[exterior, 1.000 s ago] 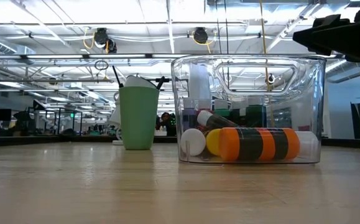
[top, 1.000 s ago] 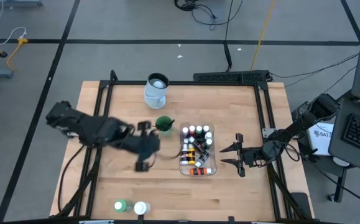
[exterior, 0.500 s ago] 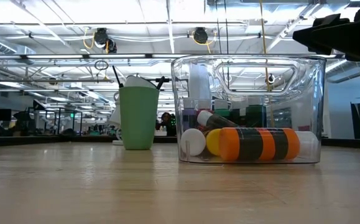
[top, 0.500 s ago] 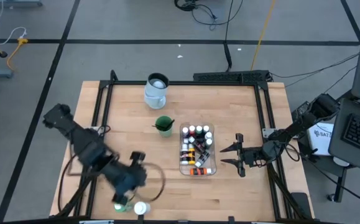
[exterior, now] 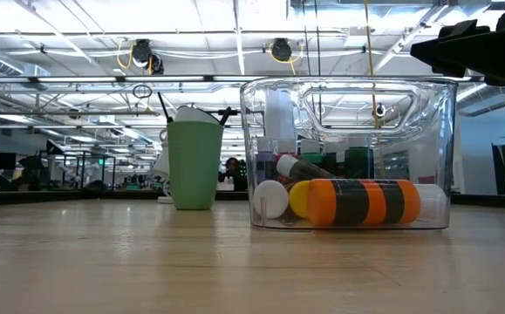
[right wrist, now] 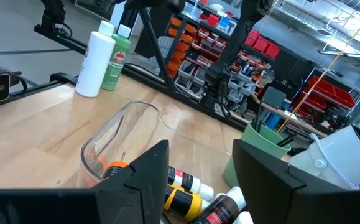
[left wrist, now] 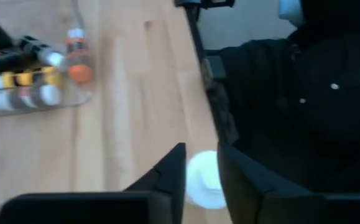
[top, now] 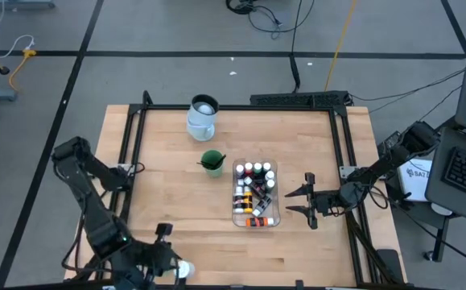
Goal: Pick & Place Paint Supplies
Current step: Put the large white paint bottle into the transparent bin
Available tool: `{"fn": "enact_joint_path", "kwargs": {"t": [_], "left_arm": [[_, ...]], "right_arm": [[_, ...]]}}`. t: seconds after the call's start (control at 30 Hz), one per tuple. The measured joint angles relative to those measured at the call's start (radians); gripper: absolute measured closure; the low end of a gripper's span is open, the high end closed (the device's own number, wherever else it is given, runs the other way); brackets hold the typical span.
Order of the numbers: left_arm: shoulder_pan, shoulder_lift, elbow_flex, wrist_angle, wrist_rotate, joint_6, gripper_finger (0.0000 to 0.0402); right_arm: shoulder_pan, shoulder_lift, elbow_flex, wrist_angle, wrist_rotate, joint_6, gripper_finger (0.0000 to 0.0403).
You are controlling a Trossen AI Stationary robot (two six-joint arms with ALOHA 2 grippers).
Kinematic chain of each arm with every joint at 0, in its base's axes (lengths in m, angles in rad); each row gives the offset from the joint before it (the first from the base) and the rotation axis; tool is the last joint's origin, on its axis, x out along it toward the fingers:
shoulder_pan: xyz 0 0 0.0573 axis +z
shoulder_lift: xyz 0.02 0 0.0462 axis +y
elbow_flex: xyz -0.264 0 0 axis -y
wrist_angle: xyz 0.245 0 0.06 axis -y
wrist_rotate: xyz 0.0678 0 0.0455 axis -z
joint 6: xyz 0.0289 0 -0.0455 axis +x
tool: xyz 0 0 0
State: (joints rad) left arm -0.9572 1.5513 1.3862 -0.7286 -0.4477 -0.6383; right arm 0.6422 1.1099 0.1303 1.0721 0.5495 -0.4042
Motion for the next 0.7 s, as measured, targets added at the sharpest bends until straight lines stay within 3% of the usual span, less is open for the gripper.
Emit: {"fn": "enact_joint_path", "kwargs": {"t": [0.2, 0.4, 0.57, 0.7], "left_arm": [[-0.009, 0.000, -0.091, 0.107, 0.014, 0.008, 0.0222], [0.040, -0.002, -0.193, 0.228, 0.145, -0.017, 0.0132], [0.065, -0.002, -0.248, 0.332, 0.228, -0.016, 0.0086], [0.074, -0.002, -0.249, 0.327, 0.230, 0.001, 0.0074]], "right_arm": [[0.000, 0.000, 0.000, 0.000, 0.000, 0.000, 0.0234], [0.000, 0.000, 0.000, 0.000, 0.000, 0.000, 0.0234], [0.000, 0.000, 0.000, 0.000, 0.000, 0.000, 0.0234], [0.000, 0.000, 0.000, 0.000, 0.000, 0.000, 0.0234]]}}
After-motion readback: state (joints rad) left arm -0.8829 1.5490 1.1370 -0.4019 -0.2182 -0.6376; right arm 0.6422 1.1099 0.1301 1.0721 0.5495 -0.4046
